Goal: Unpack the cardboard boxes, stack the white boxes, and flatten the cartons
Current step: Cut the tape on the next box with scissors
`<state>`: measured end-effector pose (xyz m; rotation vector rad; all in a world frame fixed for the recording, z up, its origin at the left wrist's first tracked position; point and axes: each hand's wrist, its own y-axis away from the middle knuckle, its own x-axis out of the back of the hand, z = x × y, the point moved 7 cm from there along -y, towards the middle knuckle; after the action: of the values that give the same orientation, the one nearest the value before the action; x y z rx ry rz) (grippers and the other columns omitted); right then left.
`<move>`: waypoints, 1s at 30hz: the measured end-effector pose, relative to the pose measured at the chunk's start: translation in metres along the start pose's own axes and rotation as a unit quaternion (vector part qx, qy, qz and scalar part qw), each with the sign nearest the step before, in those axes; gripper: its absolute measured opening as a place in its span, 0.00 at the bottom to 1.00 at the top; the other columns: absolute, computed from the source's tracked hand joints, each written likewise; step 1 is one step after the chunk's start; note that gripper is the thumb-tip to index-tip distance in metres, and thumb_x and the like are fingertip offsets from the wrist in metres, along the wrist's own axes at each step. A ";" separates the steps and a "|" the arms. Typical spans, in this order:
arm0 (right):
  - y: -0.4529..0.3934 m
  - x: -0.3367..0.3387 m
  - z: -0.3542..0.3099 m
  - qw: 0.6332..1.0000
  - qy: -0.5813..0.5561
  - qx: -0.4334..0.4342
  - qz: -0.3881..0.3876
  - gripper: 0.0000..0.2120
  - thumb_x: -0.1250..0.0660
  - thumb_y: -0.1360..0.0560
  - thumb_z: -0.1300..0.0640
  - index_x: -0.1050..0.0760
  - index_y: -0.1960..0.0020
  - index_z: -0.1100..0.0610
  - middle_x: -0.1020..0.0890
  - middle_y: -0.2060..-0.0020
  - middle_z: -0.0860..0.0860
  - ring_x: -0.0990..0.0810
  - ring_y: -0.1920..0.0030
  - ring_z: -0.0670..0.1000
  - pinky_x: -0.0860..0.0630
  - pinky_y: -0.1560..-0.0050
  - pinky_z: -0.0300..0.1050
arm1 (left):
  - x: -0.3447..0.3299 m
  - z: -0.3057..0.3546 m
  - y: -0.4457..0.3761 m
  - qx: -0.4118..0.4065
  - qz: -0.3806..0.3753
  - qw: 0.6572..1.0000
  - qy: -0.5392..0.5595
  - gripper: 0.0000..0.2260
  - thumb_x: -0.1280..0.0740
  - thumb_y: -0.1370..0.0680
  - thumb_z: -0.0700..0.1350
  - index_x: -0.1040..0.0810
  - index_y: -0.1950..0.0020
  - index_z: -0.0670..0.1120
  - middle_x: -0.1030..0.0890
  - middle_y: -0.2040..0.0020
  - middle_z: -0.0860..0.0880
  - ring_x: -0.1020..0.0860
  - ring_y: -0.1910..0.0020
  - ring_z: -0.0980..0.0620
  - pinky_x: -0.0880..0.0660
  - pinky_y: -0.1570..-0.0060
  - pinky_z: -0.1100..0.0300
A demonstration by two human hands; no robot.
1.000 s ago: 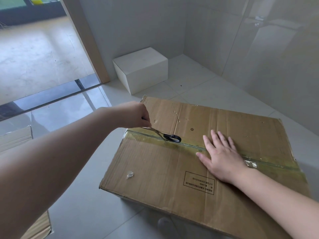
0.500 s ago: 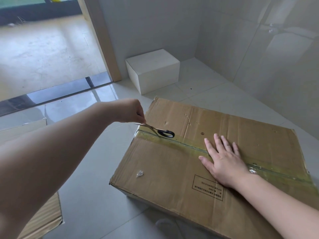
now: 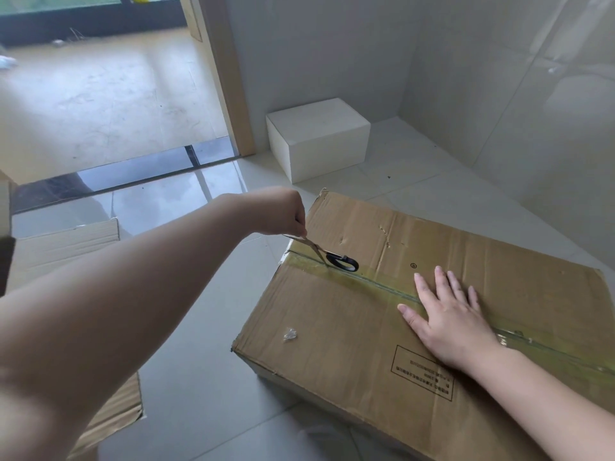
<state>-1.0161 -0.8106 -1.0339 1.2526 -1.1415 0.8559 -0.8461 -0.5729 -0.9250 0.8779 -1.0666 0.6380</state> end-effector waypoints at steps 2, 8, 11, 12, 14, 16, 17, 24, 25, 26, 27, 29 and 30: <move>-0.002 0.003 -0.012 1.000 -0.001 0.014 0.001 0.36 0.60 0.25 0.31 0.61 0.23 0.47 0.61 0.24 0.54 0.64 0.24 0.53 0.62 0.26 0.56 | 0.001 0.001 -0.001 -0.001 0.004 1.000 -0.003 0.08 0.31 0.26 0.49 0.18 0.60 0.45 0.20 0.66 0.51 0.27 0.69 0.53 0.32 0.68 0.63; -0.022 0.009 -0.049 0.999 0.005 0.051 -0.019 0.37 0.59 0.25 0.31 0.61 0.23 0.48 0.62 0.24 0.54 0.64 0.24 0.54 0.62 0.26 0.56 | 0.002 0.001 -0.008 -0.012 0.002 1.000 -0.005 0.09 0.31 0.26 0.49 0.17 0.58 0.44 0.19 0.63 0.46 0.27 0.68 0.51 0.33 0.69 0.63; -0.035 0.012 -0.060 0.999 -0.001 0.044 -0.017 0.38 0.60 0.26 0.30 0.61 0.23 0.48 0.61 0.24 0.55 0.63 0.24 0.54 0.62 0.27 0.57 | 0.000 0.002 -0.011 -0.021 -0.003 1.000 -0.011 0.11 0.31 0.26 0.50 0.17 0.56 0.42 0.18 0.61 0.45 0.26 0.66 0.49 0.33 0.68 0.62; -0.037 0.011 -0.063 0.999 0.001 0.041 -0.009 0.38 0.61 0.27 0.30 0.62 0.23 0.48 0.61 0.24 0.55 0.64 0.24 0.54 0.62 0.27 0.57 | 0.000 0.003 -0.011 -0.023 -0.004 1.000 -0.016 0.12 0.32 0.26 0.50 0.17 0.56 0.41 0.20 0.62 0.44 0.28 0.66 0.49 0.33 0.69 0.62; -0.037 0.006 -0.065 0.999 0.012 0.035 0.012 0.40 0.66 0.29 0.29 0.64 0.23 0.48 0.63 0.24 0.55 0.65 0.25 0.54 0.63 0.27 0.57 | 0.000 0.003 -0.011 -0.028 0.000 0.999 -0.025 0.13 0.32 0.26 0.50 0.18 0.57 0.39 0.24 0.65 0.45 0.30 0.68 0.49 0.35 0.70 0.61; -0.037 0.002 -0.064 0.999 0.021 0.030 0.027 0.41 0.70 0.32 0.28 0.65 0.24 0.47 0.64 0.24 0.54 0.66 0.25 0.54 0.64 0.28 0.57 | 0.000 0.003 -0.010 -0.029 0.003 0.999 -0.030 0.13 0.32 0.26 0.49 0.18 0.57 0.39 0.24 0.65 0.46 0.31 0.68 0.49 0.35 0.70 0.61; -0.037 0.000 -0.063 0.999 0.021 0.029 0.030 0.42 0.70 0.33 0.28 0.65 0.24 0.47 0.64 0.24 0.54 0.66 0.25 0.53 0.64 0.28 0.57 | 0.001 0.002 -0.009 -0.030 0.002 0.999 -0.032 0.13 0.32 0.26 0.49 0.18 0.57 0.39 0.25 0.65 0.46 0.31 0.67 0.49 0.35 0.70 0.61; -0.040 -0.002 -0.060 0.999 0.016 0.030 0.041 0.42 0.70 0.33 0.27 0.64 0.24 0.46 0.63 0.24 0.52 0.65 0.25 0.52 0.65 0.28 0.55 | 0.025 -0.049 0.006 0.025 0.018 0.998 -0.063 0.13 0.32 0.27 0.50 0.19 0.61 0.40 0.25 0.67 0.46 0.30 0.66 0.46 0.32 0.64 0.60; -0.040 -0.002 -0.061 0.999 0.016 0.030 0.041 0.42 0.70 0.33 0.27 0.64 0.24 0.46 0.63 0.24 0.52 0.65 0.25 0.52 0.65 0.28 0.55 | 0.027 -0.059 0.008 0.034 0.021 0.998 -0.056 0.12 0.32 0.27 0.50 0.20 0.65 0.43 0.26 0.69 0.47 0.30 0.66 0.47 0.32 0.65 0.60; -0.040 -0.002 -0.061 0.999 0.017 0.030 0.040 0.42 0.71 0.33 0.28 0.64 0.24 0.46 0.63 0.24 0.53 0.65 0.25 0.52 0.65 0.28 0.55 | 0.028 -0.066 0.010 0.042 0.025 0.998 -0.048 0.13 0.31 0.27 0.49 0.23 0.70 0.45 0.27 0.72 0.49 0.30 0.68 0.47 0.33 0.67 0.61; -0.039 -0.001 -0.061 0.999 0.019 0.030 0.040 0.42 0.71 0.33 0.28 0.65 0.24 0.46 0.63 0.24 0.53 0.65 0.25 0.52 0.65 0.28 0.56 | 0.028 -0.069 0.013 0.045 0.029 0.998 -0.044 0.15 0.31 0.27 0.48 0.27 0.74 0.47 0.29 0.74 0.50 0.31 0.69 0.48 0.35 0.69 0.61; -0.039 -0.001 -0.061 0.999 0.019 0.028 0.038 0.42 0.71 0.34 0.28 0.66 0.24 0.46 0.64 0.24 0.53 0.66 0.25 0.52 0.65 0.27 0.56 | 0.027 -0.068 0.014 0.047 0.040 0.997 -0.048 0.13 0.31 0.28 0.48 0.25 0.72 0.47 0.27 0.73 0.50 0.31 0.70 0.48 0.35 0.68 0.62; -0.039 -0.001 -0.061 0.999 0.018 0.029 0.036 0.42 0.71 0.34 0.28 0.66 0.24 0.46 0.64 0.24 0.53 0.66 0.25 0.52 0.65 0.27 0.56 | 0.027 -0.066 0.014 0.047 0.041 0.997 -0.055 0.10 0.31 0.28 0.49 0.21 0.68 0.46 0.24 0.71 0.49 0.29 0.69 0.47 0.34 0.67 0.61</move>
<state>-0.9683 -0.7562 -1.0419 1.2437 -1.1461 0.9677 -0.8166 -0.5082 -0.9096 0.9635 -1.1838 0.7202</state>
